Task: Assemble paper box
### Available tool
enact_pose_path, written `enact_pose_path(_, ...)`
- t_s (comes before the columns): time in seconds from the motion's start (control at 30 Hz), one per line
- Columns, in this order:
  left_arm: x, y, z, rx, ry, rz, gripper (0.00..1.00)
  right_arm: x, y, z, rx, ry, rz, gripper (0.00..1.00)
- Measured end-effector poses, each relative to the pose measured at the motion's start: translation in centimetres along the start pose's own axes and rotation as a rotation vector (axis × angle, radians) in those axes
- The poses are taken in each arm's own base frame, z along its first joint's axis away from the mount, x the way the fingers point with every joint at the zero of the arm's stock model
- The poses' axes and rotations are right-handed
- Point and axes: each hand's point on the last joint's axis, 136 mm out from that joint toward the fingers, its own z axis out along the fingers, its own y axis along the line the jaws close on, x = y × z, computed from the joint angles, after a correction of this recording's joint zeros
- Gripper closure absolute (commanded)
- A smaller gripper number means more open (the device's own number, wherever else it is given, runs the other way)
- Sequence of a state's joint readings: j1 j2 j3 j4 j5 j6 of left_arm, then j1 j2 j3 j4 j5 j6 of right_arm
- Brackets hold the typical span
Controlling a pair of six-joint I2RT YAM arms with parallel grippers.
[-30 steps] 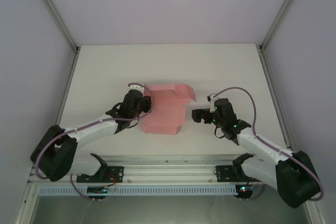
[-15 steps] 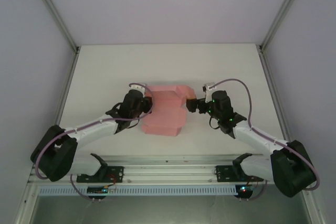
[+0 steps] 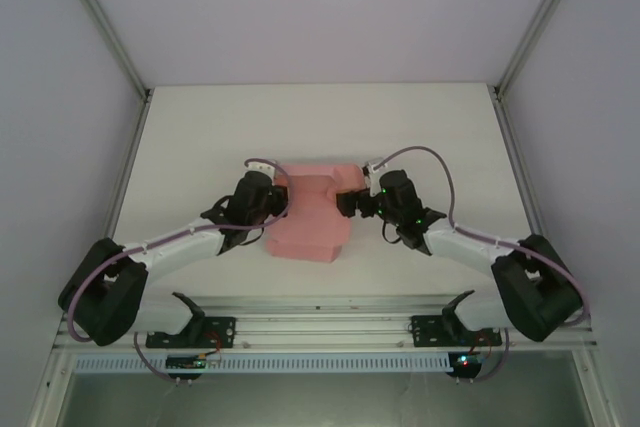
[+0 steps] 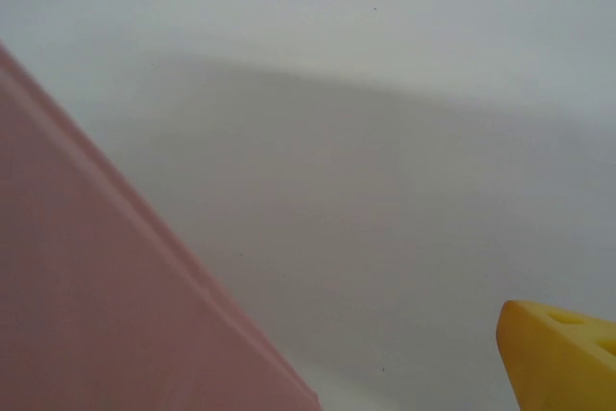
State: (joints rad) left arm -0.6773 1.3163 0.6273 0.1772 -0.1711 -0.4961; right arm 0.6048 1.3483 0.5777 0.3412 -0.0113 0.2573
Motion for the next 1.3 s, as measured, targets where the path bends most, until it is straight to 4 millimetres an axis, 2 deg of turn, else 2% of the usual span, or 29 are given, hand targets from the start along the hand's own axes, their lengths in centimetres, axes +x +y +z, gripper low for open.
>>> enact_pose_path(0.2, 0.3, 0.8, 0.0, -0.038, 0.009, 0.003, 1.00, 0.6, 0.1, 0.9, 0.025, 0.019, -0.001, 0.00)
enact_pose_path(0.37, 0.2, 1.0, 0.0, -0.047, 0.003, 0.004, 1.00, 0.5, 0.4, 0.1, -0.004, -0.001, 0.032, 0.01)
enact_pose_path(0.5, 0.2, 0.9, 0.0, -0.046, 0.002, 0.003, 1.00, -0.4, 1.3, -2.3, -0.053, -0.027, 0.024, 0.01)
enact_pose_path(0.67, 0.2, 0.9, 0.0, -0.046, 0.002, 0.004, 1.00, -3.0, 1.6, -6.6, -0.088, -0.100, 0.009, 0.01)
enact_pose_path(0.8, 0.2, 0.8, 0.0, -0.036, 0.008, 0.013, 1.00, -4.5, -0.3, -9.3, -0.056, -0.152, 0.040, 0.01)
enact_pose_path(0.9, 0.3, 0.5, -0.1, -0.022, 0.011, 0.019, 1.00, -4.6, -2.9, -10.3, -0.001, -0.154, 0.084, 0.01)
enact_pose_path(1.03, 0.0, 0.1, -0.3, -0.001, 0.005, 0.025, 1.00, -4.2, -6.6, -10.1, 0.058, -0.099, 0.184, 0.03)
enact_pose_path(1.13, -0.2, -0.1, -0.4, 0.009, 0.001, 0.029, 1.00, -3.7, -8.2, -9.1, 0.057, -0.033, 0.255, 0.05)
enact_pose_path(1.2, -0.1, -0.2, -0.4, 0.014, 0.004, 0.033, 1.00, -3.4, -8.2, -8.0, 0.032, 0.015, 0.271, 0.05)
enact_pose_path(1.3, 0.0, -0.3, -0.4, 0.023, 0.008, 0.037, 1.00, -2.9, -7.1, -6.6, -0.036, 0.068, 0.263, 0.05)
